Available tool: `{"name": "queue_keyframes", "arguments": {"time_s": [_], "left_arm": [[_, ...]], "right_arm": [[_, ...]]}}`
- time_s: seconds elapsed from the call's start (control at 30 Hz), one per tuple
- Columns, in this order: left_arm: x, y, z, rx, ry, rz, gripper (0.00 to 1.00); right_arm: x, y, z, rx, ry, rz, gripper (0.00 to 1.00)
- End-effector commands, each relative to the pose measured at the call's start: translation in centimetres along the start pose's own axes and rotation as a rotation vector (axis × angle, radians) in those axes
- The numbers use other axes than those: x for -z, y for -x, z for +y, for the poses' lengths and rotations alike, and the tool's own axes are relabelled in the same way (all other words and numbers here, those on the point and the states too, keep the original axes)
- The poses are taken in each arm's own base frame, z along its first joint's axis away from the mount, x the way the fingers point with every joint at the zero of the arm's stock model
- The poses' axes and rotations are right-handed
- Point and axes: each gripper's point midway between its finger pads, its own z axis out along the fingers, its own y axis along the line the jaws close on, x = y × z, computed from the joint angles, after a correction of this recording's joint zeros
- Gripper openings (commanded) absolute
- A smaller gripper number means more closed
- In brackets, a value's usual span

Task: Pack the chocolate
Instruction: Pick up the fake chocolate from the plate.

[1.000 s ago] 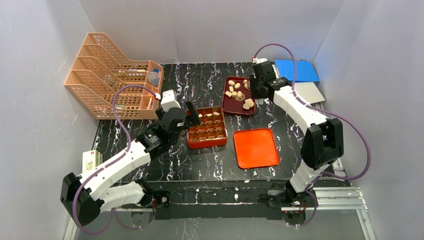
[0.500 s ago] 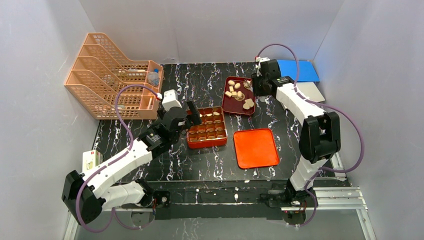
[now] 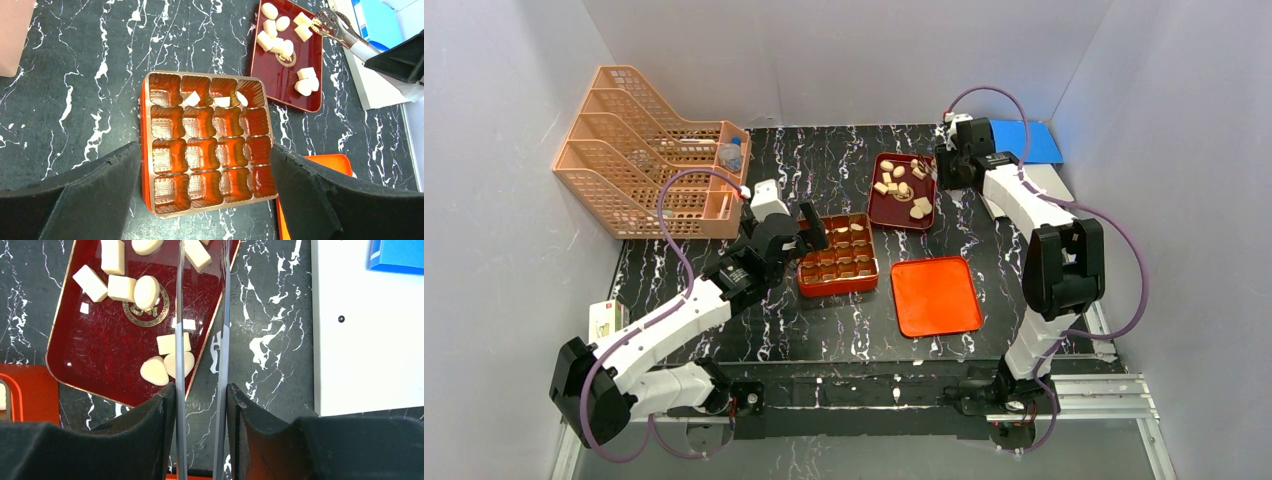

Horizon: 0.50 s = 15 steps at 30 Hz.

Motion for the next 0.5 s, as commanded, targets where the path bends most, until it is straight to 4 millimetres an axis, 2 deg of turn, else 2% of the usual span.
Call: {"name": "queue_keyframes", "arguments": {"time_s": [0.0, 0.47], "left_arm": [[-0.4, -0.4, 0.7, 0.004, 0.019, 0.0, 0.98], [-0.7, -0.6, 1.2, 0.008, 0.024, 0.005, 0.98]], "right_arm": [[-0.4, 2.7, 0.3, 0.013, 0.034, -0.08, 0.47], [-1.8, 2.1, 0.5, 0.016, 0.046, -0.058, 0.47]]}}
